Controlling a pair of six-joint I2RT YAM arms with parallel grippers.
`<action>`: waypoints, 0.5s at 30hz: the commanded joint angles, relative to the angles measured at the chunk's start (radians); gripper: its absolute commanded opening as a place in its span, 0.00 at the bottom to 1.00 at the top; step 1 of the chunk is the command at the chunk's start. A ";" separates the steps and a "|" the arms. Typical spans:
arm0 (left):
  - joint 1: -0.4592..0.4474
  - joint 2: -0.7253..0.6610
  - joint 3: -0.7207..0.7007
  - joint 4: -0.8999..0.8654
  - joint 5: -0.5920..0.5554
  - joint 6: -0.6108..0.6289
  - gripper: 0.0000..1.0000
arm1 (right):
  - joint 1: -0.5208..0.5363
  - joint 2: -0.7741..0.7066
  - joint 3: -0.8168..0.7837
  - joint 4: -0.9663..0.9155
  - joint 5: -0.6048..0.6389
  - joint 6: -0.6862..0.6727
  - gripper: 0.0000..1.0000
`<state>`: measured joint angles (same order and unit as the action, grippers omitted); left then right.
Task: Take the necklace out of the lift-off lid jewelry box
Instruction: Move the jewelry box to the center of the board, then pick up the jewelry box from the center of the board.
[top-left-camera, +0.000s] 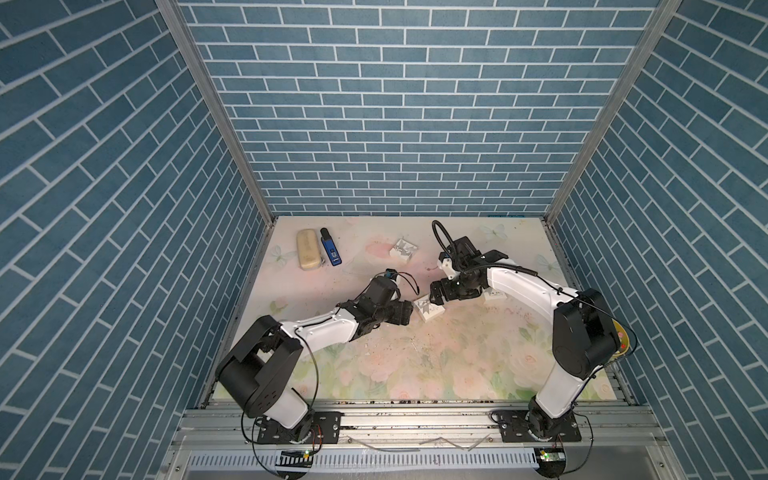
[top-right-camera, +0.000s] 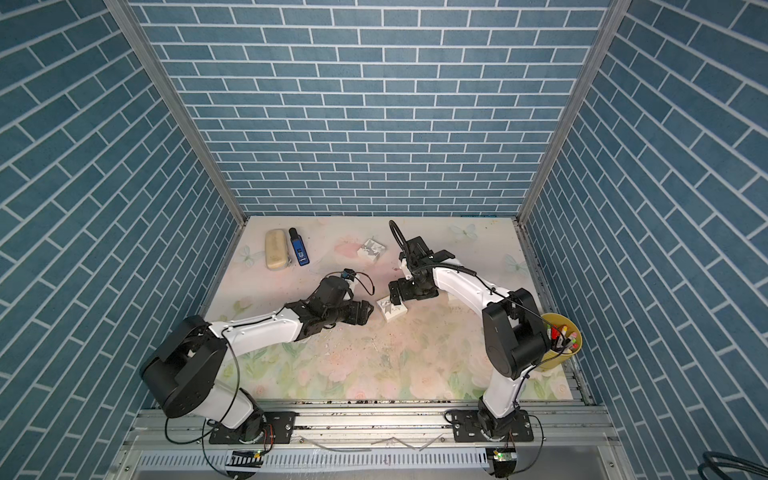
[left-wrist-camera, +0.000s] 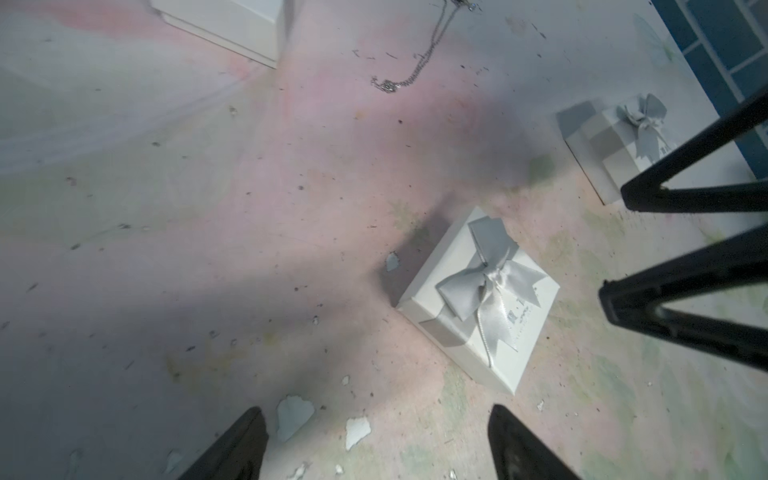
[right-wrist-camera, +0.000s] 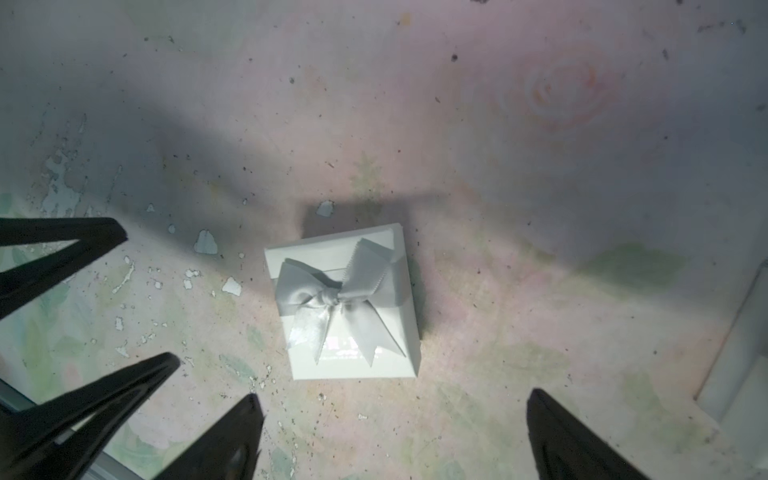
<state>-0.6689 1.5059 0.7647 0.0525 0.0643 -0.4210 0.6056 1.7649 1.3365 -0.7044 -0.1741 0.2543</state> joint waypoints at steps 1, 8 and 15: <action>0.074 -0.056 -0.062 -0.055 0.008 0.017 0.89 | 0.044 0.062 0.040 -0.057 0.065 -0.025 0.99; 0.108 -0.143 -0.154 -0.091 -0.024 0.053 0.96 | 0.075 0.167 0.115 -0.049 0.030 -0.048 0.99; 0.111 -0.177 -0.175 -0.103 -0.025 0.065 1.00 | 0.080 0.246 0.161 -0.057 0.043 -0.053 0.99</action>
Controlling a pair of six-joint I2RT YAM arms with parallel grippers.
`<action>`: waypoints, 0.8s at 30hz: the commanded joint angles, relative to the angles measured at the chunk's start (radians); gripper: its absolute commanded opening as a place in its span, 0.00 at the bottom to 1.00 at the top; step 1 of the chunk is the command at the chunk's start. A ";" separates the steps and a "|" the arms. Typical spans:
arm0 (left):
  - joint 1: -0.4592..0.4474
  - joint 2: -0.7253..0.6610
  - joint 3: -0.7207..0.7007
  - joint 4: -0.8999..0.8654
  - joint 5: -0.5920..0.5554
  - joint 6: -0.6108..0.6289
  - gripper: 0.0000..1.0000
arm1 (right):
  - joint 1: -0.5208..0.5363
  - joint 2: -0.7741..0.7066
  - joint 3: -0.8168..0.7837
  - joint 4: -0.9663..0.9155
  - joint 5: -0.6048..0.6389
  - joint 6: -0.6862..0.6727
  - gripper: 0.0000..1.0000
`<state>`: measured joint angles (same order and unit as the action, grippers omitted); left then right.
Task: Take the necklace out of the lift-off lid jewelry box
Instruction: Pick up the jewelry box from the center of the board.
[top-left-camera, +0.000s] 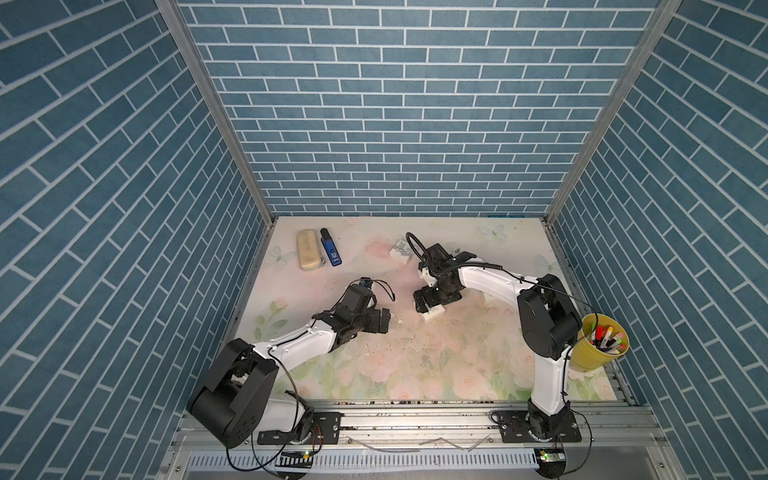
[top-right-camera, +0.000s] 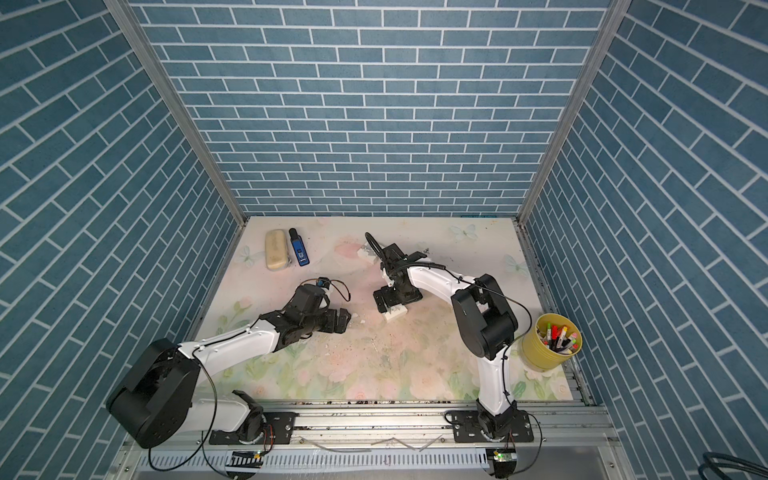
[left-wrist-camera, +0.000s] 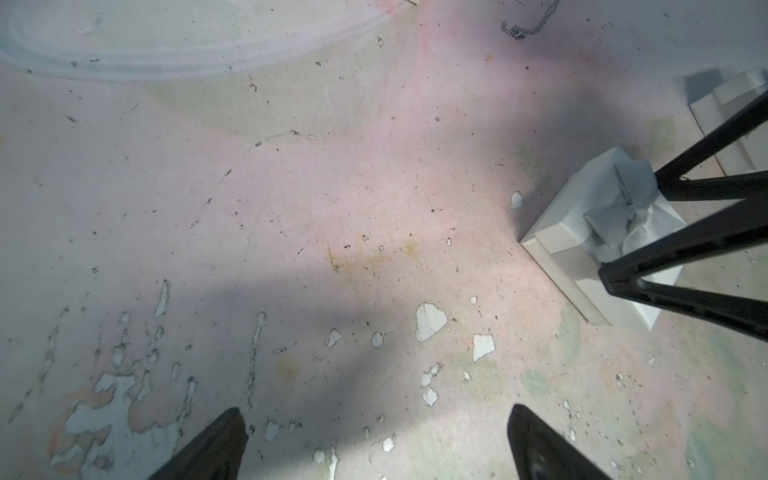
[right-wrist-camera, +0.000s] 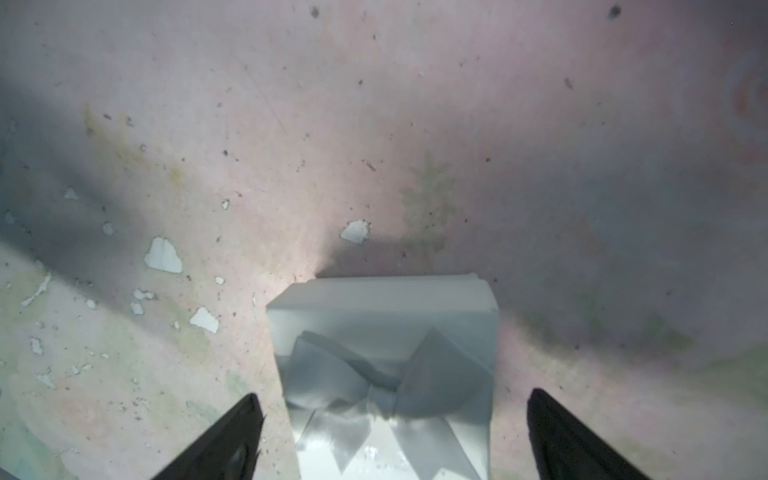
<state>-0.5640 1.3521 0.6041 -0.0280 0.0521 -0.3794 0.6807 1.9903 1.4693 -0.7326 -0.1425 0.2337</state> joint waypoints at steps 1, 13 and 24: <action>0.006 -0.030 -0.014 -0.026 -0.014 0.030 1.00 | 0.004 0.026 0.029 -0.027 0.012 -0.033 0.99; 0.061 -0.126 -0.011 -0.069 0.049 0.138 1.00 | 0.004 0.042 0.031 -0.026 -0.004 -0.058 0.79; 0.005 -0.052 -0.036 0.080 0.171 0.283 1.00 | -0.018 -0.009 -0.003 -0.039 -0.124 -0.106 0.76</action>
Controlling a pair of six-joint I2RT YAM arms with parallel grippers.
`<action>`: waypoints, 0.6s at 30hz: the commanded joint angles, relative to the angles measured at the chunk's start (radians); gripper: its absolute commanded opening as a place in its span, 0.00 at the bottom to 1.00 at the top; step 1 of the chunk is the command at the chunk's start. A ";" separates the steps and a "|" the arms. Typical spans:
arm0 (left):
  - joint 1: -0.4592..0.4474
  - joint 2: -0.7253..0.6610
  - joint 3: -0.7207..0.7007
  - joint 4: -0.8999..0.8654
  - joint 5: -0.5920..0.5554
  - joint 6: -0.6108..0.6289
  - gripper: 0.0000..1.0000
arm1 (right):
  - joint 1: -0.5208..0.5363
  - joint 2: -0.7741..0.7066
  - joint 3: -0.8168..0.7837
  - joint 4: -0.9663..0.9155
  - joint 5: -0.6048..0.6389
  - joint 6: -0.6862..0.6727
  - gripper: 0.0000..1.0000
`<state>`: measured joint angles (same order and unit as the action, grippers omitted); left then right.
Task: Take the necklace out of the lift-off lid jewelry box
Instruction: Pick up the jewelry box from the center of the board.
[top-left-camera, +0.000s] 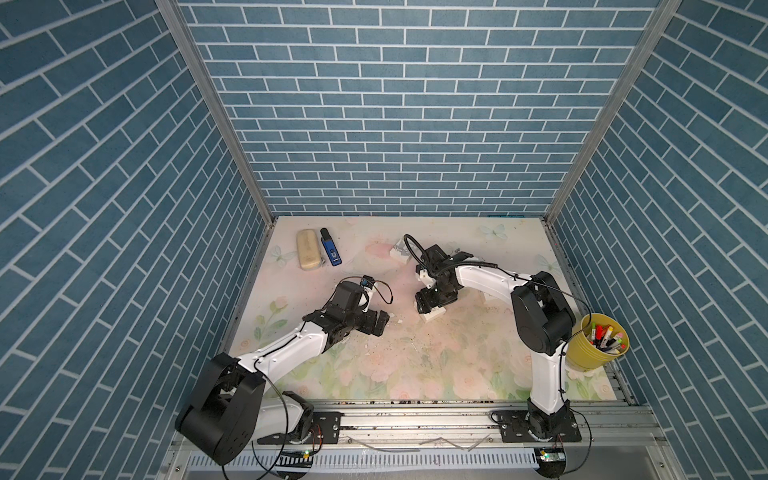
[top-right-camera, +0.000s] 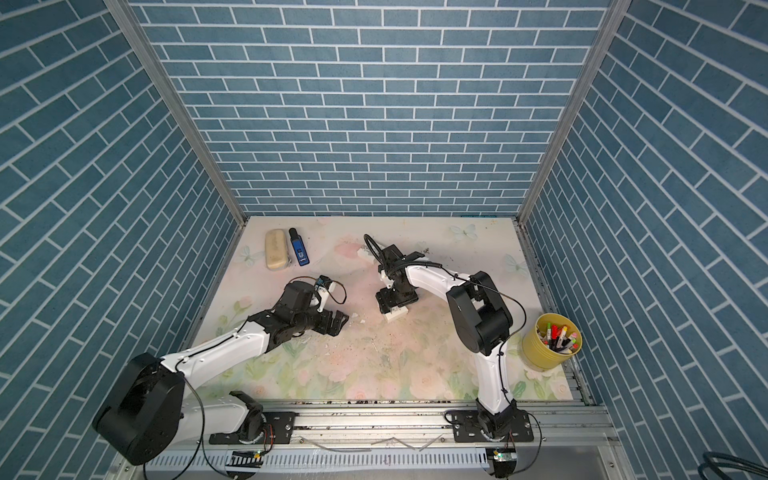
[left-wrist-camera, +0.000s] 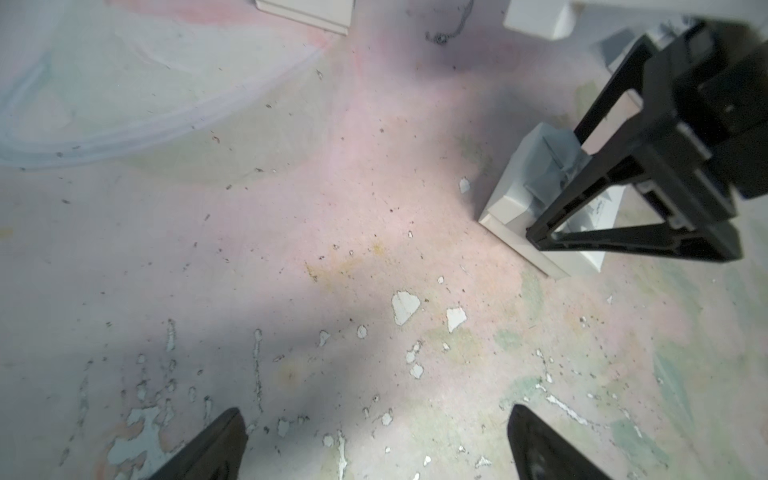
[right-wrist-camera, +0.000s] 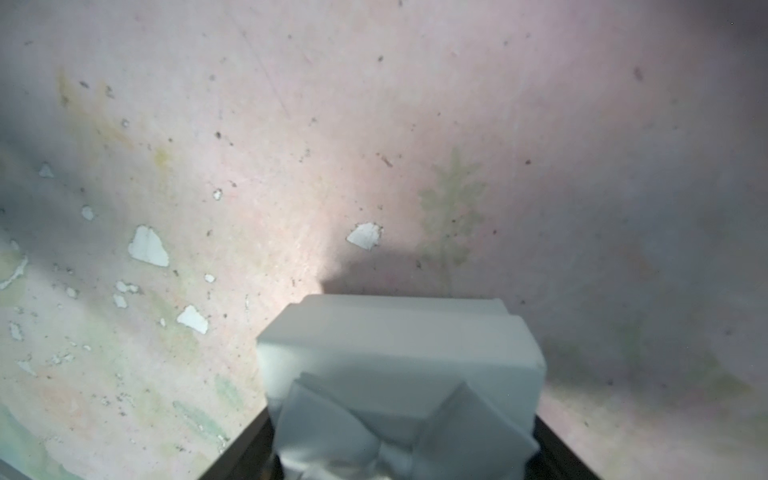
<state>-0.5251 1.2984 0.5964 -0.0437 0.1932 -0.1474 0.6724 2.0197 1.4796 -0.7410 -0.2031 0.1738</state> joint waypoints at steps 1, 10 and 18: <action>-0.066 -0.003 -0.057 0.174 0.017 0.068 1.00 | -0.020 -0.046 -0.015 -0.035 -0.083 -0.046 0.75; -0.227 0.094 -0.108 0.536 -0.080 0.324 1.00 | -0.128 -0.109 -0.065 -0.039 -0.259 -0.012 0.74; -0.238 0.215 -0.056 0.629 0.038 0.358 1.00 | -0.209 -0.140 -0.104 -0.024 -0.419 0.010 0.73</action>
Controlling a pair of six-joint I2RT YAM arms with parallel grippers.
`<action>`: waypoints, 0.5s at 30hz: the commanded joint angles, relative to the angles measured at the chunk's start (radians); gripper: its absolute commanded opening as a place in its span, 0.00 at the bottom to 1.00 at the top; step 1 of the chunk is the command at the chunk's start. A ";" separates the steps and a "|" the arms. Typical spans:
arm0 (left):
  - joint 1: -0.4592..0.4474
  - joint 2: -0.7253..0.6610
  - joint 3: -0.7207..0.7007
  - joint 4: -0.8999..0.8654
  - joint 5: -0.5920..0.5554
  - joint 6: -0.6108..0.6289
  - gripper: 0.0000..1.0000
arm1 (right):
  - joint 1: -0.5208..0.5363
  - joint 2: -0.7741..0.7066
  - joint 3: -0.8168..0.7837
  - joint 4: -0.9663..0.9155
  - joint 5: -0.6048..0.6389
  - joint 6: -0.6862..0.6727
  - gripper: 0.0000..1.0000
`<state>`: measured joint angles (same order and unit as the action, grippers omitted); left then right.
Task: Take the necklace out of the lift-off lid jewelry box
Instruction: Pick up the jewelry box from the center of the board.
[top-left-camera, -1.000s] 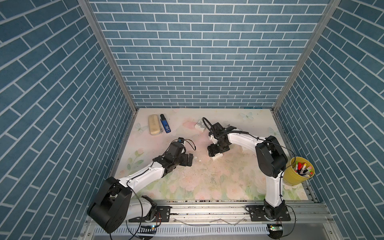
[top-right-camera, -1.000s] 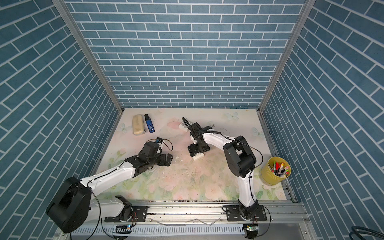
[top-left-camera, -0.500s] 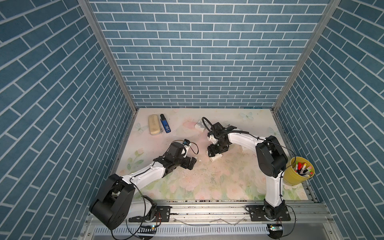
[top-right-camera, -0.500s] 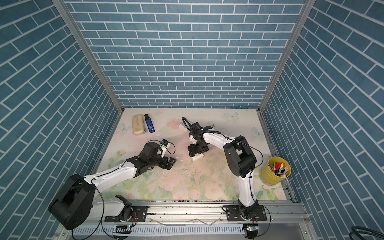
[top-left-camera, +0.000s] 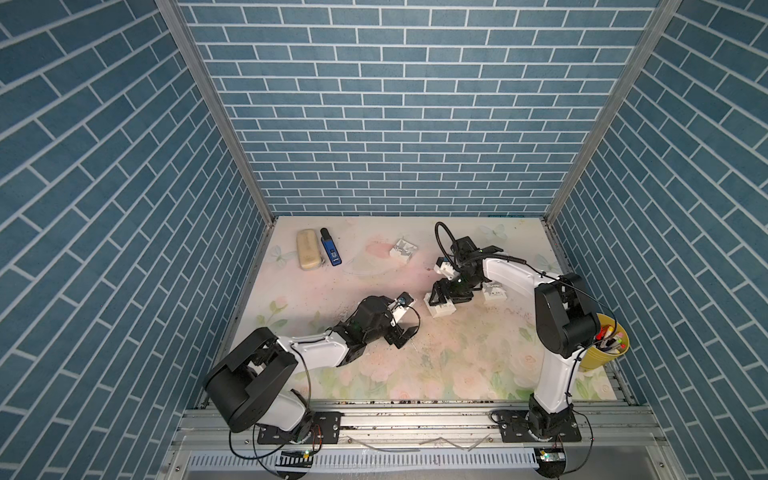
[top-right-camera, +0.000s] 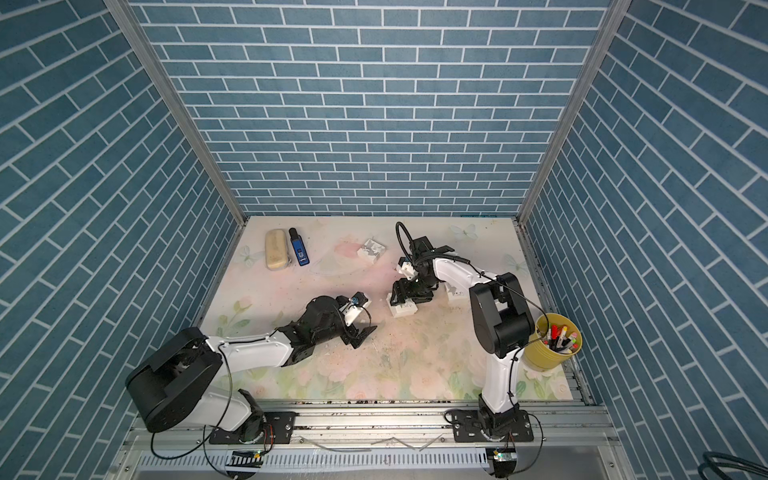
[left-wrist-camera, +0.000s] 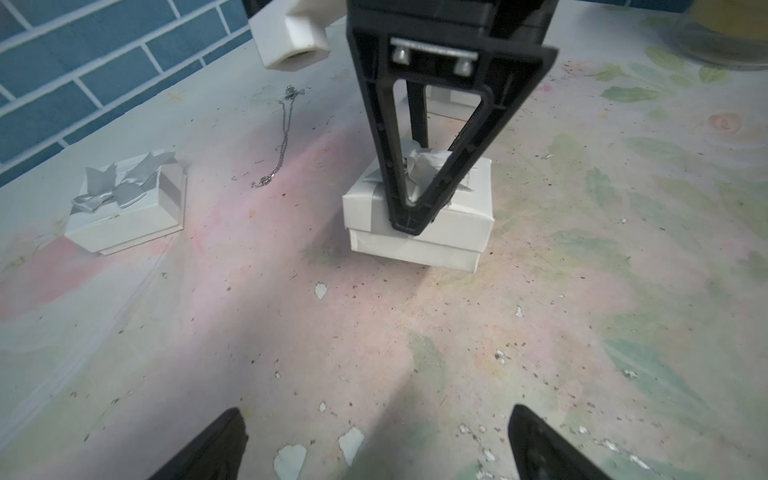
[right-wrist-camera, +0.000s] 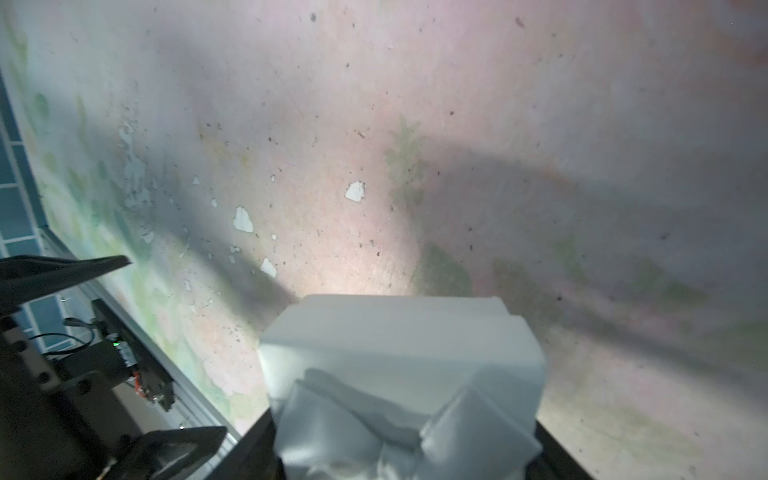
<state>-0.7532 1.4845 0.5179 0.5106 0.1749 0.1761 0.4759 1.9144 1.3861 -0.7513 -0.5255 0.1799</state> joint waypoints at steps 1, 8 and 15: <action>-0.013 0.043 0.017 0.115 0.063 0.033 0.99 | -0.017 -0.041 -0.009 -0.018 -0.107 0.002 0.73; -0.021 0.140 0.070 0.161 0.079 0.039 1.00 | -0.022 -0.073 -0.007 -0.041 -0.151 0.003 0.73; -0.030 0.212 0.140 0.174 0.097 0.018 1.00 | -0.022 -0.102 -0.006 -0.064 -0.171 -0.003 0.72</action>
<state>-0.7734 1.6775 0.6388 0.6529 0.2508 0.1978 0.4541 1.8488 1.3842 -0.7731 -0.6586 0.1860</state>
